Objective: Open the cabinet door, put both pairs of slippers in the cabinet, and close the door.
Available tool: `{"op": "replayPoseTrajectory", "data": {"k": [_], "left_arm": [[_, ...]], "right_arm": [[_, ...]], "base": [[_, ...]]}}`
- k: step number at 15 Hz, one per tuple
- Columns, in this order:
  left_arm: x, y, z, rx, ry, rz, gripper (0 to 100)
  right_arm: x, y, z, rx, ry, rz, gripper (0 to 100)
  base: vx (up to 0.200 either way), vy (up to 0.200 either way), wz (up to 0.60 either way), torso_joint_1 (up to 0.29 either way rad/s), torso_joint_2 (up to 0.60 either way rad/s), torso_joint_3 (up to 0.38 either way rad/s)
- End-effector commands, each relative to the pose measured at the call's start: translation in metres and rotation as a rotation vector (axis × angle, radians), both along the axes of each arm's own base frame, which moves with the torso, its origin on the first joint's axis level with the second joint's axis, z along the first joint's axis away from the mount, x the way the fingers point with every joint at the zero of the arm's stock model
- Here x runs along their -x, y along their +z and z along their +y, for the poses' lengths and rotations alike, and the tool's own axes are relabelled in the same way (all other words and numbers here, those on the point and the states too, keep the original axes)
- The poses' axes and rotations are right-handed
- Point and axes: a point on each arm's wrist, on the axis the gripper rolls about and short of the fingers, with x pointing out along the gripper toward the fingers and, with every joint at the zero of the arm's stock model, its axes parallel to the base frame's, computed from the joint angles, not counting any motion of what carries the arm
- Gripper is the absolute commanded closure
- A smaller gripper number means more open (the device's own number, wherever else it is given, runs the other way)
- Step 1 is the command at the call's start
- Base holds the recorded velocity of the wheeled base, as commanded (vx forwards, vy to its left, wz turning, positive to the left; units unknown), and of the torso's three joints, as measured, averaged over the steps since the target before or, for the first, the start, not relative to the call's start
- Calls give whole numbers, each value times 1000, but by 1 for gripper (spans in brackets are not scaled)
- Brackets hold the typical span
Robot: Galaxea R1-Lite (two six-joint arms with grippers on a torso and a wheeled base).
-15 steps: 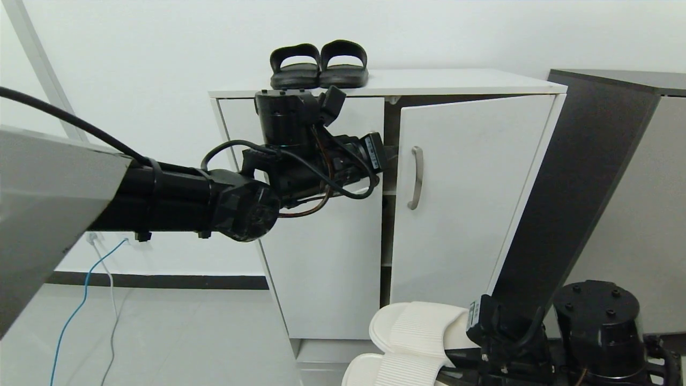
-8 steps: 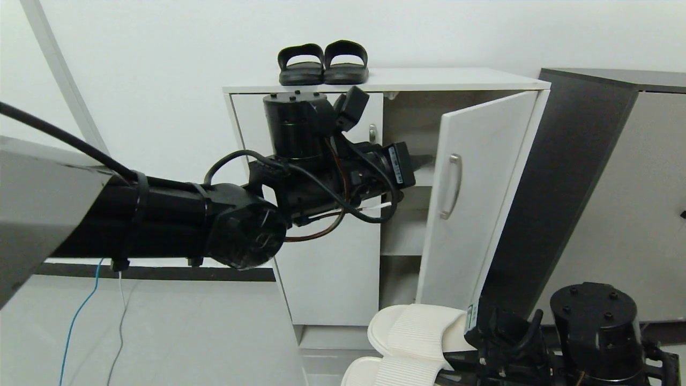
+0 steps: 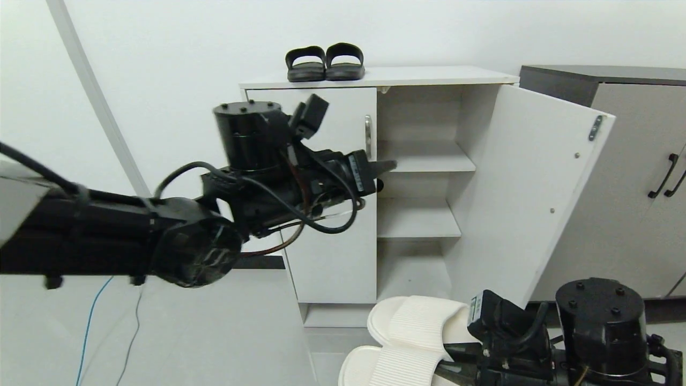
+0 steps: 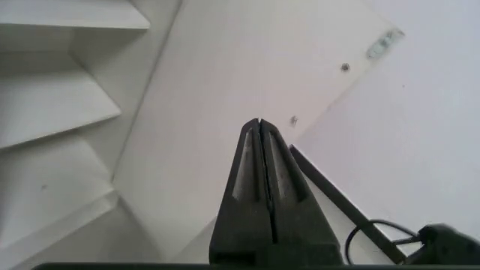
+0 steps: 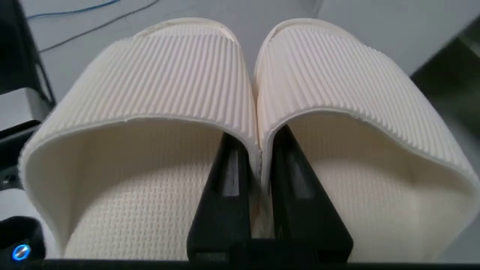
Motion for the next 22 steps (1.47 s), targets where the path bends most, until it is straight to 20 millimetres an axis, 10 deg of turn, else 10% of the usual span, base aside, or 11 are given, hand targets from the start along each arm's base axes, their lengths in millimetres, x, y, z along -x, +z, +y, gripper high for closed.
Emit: {"op": "replayPoseTrajectory", "data": {"k": [1, 6, 10, 15, 22], "left_arm": [[34, 9, 55, -3, 96, 4, 100], [190, -13, 142, -74, 242, 24, 100], [258, -41, 182, -279, 483, -62, 100], [313, -96, 204, -423, 922, -109, 100], [327, -163, 203, -439, 1091, -137, 100]], "right_arm": [[-3, -2, -1, 6, -13, 8, 100], [-8, -2, -1, -2, -28, 5, 100], [-11, -5, 0, -8, -35, -5, 100], [-12, -5, 0, -8, -40, -5, 100], [-13, -8, 0, 2, -39, 2, 100]], "base": [[0, 0, 0, 0, 0, 0], [0, 0, 0, 0, 0, 0], [0, 0, 0, 0, 0, 0], [0, 0, 0, 0, 0, 0], [0, 0, 0, 0, 0, 0]]}}
